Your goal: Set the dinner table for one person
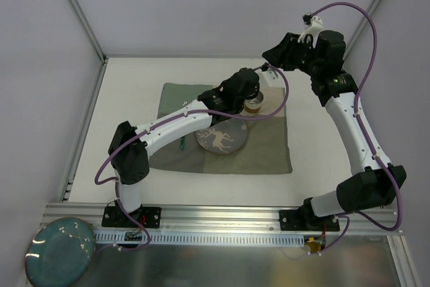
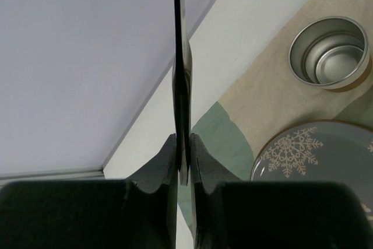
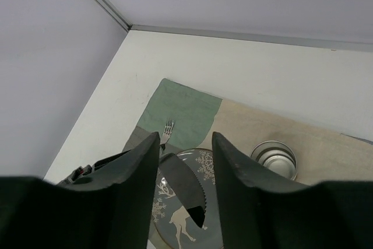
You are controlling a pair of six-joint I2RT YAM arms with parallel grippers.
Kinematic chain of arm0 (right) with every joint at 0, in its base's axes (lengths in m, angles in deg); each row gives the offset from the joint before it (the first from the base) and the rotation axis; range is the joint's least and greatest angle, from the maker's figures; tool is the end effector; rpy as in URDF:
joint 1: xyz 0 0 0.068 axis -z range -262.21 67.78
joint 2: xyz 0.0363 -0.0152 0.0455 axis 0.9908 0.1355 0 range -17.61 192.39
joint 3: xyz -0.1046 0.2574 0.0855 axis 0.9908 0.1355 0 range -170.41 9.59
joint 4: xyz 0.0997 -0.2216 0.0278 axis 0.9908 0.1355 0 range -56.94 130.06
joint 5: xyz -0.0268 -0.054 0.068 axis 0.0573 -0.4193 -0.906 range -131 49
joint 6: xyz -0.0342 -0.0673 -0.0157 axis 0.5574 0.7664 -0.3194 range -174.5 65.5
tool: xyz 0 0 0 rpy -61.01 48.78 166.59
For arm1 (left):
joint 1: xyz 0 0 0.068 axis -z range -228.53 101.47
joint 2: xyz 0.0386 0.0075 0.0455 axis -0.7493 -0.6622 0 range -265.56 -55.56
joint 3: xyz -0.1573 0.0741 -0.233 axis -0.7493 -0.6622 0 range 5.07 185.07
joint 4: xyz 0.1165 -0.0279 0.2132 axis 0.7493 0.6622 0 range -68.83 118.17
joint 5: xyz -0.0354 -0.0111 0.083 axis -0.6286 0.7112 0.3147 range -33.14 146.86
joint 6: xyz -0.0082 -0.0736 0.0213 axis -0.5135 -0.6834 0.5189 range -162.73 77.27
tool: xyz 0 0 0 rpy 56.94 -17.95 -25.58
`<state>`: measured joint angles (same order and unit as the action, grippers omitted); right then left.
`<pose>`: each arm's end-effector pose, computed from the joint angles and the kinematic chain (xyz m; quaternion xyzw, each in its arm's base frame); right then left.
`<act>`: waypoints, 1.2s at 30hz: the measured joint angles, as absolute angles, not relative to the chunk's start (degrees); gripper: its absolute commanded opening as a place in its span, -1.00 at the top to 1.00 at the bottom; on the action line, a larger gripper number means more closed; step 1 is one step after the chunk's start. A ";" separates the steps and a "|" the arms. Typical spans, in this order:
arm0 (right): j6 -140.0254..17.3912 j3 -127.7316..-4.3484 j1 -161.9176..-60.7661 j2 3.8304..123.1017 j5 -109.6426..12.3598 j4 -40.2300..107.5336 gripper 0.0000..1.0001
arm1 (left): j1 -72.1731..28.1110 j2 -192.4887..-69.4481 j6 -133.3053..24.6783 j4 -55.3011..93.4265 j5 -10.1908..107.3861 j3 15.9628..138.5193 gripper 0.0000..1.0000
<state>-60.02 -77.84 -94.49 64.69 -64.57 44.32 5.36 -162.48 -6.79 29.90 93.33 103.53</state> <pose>0.3228 0.0972 0.4592 -0.1792 0.7190 0.2512 0.6228 0.3005 -0.3457 0.3723 0.4082 0.6724 0.1609 0.5961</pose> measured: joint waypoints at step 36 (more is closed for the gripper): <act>-62.40 -79.07 -95.23 65.43 -67.41 44.85 1.00 | 4.22 -162.48 -6.44 28.96 93.41 103.94 1.00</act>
<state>-62.40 -79.07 -95.23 65.43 -67.41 44.85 4.22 -162.48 -6.44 28.96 93.41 103.94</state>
